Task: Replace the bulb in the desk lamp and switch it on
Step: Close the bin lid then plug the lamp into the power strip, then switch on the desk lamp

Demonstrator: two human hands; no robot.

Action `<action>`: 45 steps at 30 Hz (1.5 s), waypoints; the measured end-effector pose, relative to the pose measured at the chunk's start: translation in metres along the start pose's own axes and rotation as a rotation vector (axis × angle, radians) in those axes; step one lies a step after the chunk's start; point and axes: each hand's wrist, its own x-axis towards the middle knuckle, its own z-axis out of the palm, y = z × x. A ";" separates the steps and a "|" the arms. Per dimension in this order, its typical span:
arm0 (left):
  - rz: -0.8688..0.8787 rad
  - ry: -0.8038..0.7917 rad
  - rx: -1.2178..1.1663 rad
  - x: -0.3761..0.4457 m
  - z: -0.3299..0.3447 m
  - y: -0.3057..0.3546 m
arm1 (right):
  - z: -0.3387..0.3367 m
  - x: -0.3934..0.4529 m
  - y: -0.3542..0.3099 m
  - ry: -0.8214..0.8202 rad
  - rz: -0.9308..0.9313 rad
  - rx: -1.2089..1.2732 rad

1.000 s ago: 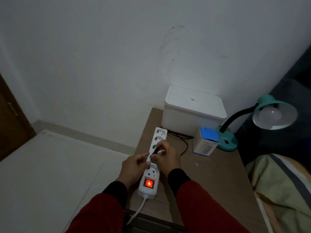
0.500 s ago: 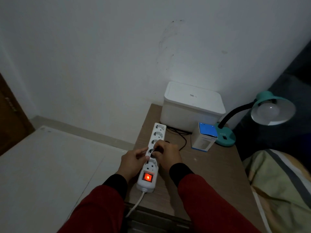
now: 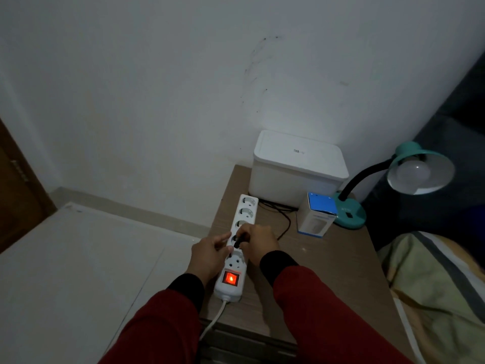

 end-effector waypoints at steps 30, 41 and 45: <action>0.301 -0.056 0.942 -0.007 0.100 0.203 | -0.199 -0.061 0.142 -0.034 0.311 -0.429; 0.381 -0.267 0.774 0.033 0.249 0.183 | -0.151 -0.026 0.266 0.148 0.419 0.031; 0.446 -0.271 0.790 0.053 0.277 0.136 | -0.116 -0.006 0.293 0.212 0.351 0.111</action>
